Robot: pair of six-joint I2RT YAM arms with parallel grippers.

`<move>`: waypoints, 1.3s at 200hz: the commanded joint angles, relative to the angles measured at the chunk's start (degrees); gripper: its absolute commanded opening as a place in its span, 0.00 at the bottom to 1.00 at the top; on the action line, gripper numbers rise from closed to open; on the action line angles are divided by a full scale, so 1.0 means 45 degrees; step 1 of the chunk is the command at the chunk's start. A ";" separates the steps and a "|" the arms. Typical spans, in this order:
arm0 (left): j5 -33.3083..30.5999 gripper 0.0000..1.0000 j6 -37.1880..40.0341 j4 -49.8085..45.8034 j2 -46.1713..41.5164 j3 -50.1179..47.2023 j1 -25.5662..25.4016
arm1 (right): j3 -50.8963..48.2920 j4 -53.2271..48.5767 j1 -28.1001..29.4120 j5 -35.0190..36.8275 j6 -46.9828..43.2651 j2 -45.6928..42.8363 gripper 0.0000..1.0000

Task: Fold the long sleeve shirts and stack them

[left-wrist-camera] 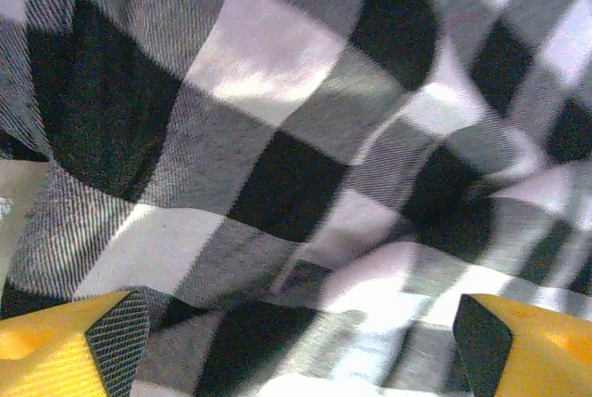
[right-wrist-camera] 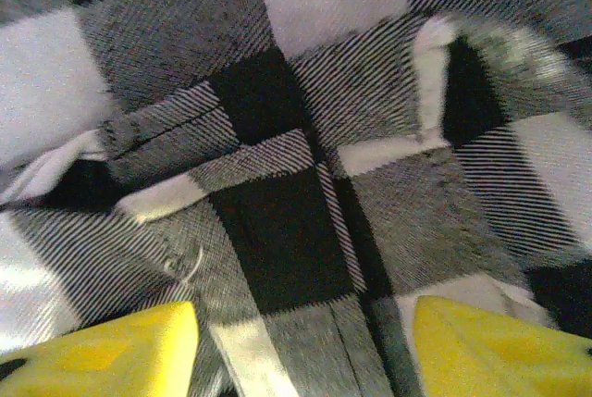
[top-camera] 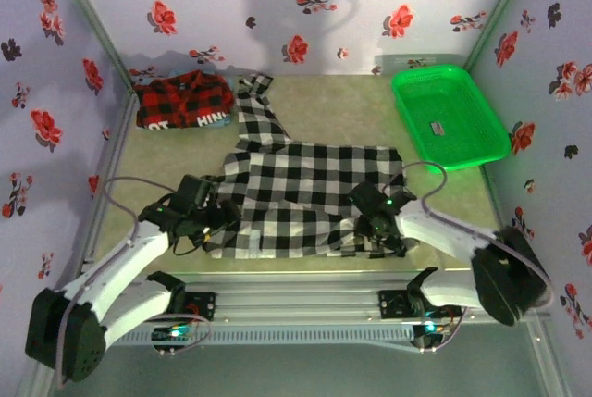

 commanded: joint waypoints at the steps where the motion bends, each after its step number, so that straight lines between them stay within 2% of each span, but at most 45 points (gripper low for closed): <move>1: -0.0078 0.92 -0.0084 -0.1667 -0.0190 0.2660 -0.0092 | 0.1530 -0.2313 -0.0319 0.0584 -0.0686 -0.1299 0.73; 16: -0.0626 0.96 0.0930 -0.2278 0.0888 0.5149 0.0009 | 0.2934 -0.2979 -0.1297 0.0213 -0.2217 -0.1456 0.80; 31: 0.0013 0.99 0.2253 -0.2252 0.2686 0.7353 0.0320 | 0.4296 -0.3063 -0.2670 -0.0843 -0.3858 -0.1050 0.81; 57: 0.0432 0.99 0.4481 -0.2210 0.6074 1.0430 0.0901 | 0.6875 -0.3015 -0.4105 -0.1699 -0.6606 0.0987 0.84; 75: 0.1070 0.94 0.5027 -0.2007 0.8439 1.1796 0.1566 | 0.8227 -0.2963 -0.4710 -0.2054 -0.7706 0.2736 0.84; 97: 0.1023 0.87 0.5727 -0.2048 1.0918 1.3510 0.1825 | 0.9215 -0.2540 -0.5262 -0.2688 -0.8600 0.4377 0.84; 140: 0.0650 0.77 0.6676 -0.2203 1.4071 1.5881 0.2303 | 1.0039 -0.2327 -0.6330 -0.2984 -0.9147 0.6344 0.83; 166: 0.0715 0.76 0.7131 -0.2097 1.5377 1.7083 0.2625 | 1.0114 -0.2332 -0.6775 -0.2942 -0.9134 0.6859 0.83; 215: 0.1659 0.76 0.7407 -0.1117 1.7465 1.8418 0.3110 | 1.0019 -0.1759 -0.7991 -0.3207 -0.8865 0.7467 0.82; 260: 0.2776 0.73 0.7414 -0.0079 1.8358 1.8753 0.3327 | 1.1164 -0.1051 -0.8068 -0.3875 -0.9229 0.8844 0.79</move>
